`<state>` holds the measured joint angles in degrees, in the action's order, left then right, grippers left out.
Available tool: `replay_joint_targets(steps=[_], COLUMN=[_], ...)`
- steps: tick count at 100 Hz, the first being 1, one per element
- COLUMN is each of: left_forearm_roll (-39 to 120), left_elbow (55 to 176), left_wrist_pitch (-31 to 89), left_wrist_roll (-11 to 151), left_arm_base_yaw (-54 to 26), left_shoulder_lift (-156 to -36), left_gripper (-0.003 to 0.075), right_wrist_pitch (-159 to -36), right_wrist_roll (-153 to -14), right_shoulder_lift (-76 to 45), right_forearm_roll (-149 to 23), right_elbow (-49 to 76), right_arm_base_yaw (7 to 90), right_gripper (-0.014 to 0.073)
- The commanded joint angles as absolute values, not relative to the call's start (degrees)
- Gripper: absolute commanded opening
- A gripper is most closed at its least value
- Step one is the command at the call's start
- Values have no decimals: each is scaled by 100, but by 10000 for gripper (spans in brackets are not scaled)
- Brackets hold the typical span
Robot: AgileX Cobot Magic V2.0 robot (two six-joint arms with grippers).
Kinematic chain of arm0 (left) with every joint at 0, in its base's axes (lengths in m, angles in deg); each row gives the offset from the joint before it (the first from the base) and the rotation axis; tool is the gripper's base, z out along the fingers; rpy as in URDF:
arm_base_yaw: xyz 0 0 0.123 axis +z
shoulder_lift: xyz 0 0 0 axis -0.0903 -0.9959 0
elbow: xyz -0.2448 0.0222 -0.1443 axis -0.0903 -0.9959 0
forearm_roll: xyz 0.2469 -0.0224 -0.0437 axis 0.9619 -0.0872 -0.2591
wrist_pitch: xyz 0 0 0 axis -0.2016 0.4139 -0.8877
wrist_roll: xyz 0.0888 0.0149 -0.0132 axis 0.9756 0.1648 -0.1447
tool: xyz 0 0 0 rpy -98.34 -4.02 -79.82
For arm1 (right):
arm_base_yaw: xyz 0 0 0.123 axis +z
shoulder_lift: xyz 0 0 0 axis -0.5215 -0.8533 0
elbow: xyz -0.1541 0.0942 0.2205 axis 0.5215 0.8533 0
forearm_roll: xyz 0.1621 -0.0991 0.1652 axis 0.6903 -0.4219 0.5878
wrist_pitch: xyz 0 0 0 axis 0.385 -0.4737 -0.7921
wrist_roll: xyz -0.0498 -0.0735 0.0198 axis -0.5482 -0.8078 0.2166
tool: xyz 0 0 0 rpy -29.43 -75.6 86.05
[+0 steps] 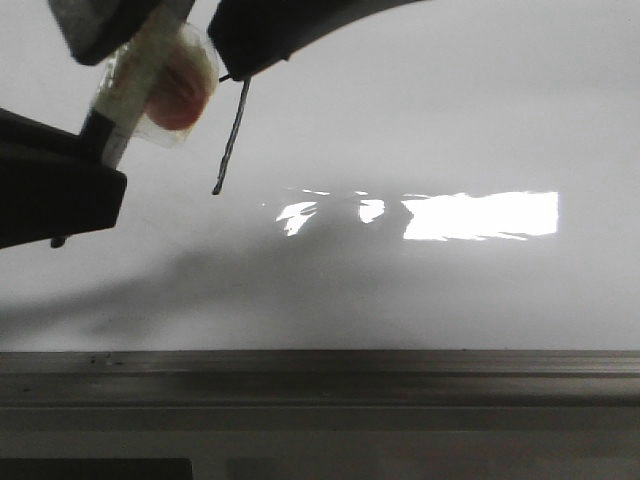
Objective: Write number 7 on whiteboard
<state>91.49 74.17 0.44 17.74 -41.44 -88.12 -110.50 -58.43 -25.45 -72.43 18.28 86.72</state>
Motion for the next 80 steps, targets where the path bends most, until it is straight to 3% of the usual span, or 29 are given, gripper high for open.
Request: replay_joint_targets(steps=[1,27,80], left_forearm_roll=[8265,5121,4616], left_elbow=[7580,7798,7798], left_wrist_pitch=[-253,773,472], left_wrist_roll=[1694,1694,1694], left_arm_base_yaw=[-4167,-4022,-3723], left_shoulder_lift=[-8800,-8800,-9224], left_gripper=[-18,-18,-18], right_wrist_pitch=[-10710,-10753,-10753], right_wrist_roll=[-5907,-5907,-5907], right_shoulder_lift=[-2443,-2443,-2443], right_forearm_roll=[-7311,-7331,-7339], right_elbow=[1626,1626,1626], right_arm_base_yaw=[8591,8590,8590], right_gripper=[478,401,401])
